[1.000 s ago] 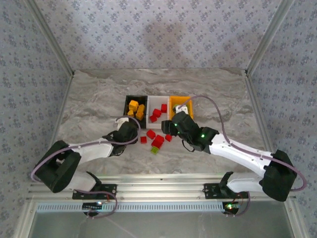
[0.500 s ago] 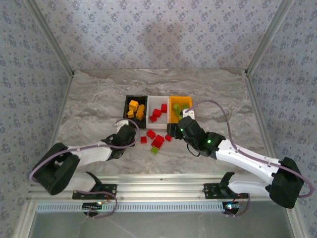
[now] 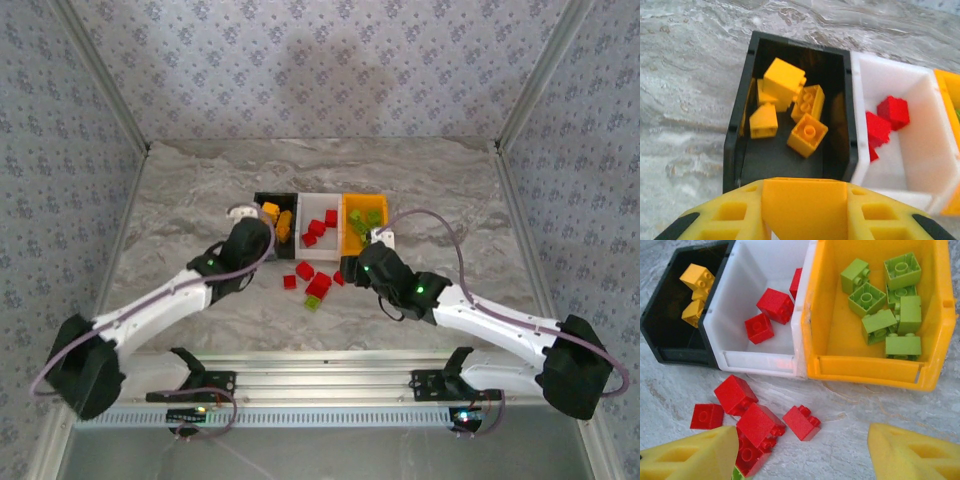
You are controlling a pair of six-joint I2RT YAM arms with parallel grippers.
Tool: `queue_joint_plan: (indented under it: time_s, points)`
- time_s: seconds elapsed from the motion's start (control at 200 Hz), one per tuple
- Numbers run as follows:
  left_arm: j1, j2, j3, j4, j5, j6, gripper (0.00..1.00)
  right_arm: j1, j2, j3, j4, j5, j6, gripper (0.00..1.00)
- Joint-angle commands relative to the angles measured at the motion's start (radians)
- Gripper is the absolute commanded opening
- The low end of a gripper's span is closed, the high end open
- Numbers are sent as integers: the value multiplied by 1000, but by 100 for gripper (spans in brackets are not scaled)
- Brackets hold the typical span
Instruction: Sort the legos into containers by color
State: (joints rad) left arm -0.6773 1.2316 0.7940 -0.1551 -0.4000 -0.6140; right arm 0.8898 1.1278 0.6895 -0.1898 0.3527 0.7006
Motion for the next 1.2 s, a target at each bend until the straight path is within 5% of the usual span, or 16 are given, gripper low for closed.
queue_joint_plan:
  time_s: [0.0,0.205,0.38,0.655,0.914,1.194]
  points:
    - [49,144,124,-27,51,48,28,3,0,-17,-12,9,38,71]
    - [114,381,321,-76,95,62,31,19,-16,-37,-42,4,60,71]
    - [119,423,407,-104,150,61,73,29,-4,-51,-40,-15,72,75]
    - [37,194,338,-96,214,40,99,29,86,-30,-6,-21,94,78]
    - [-141,-140,38,-72,215,-40,99,-1,288,55,43,-41,77,78]
    - [-278,-465,-219,-143,95,-192,99,-45,456,142,83,-48,110,77]
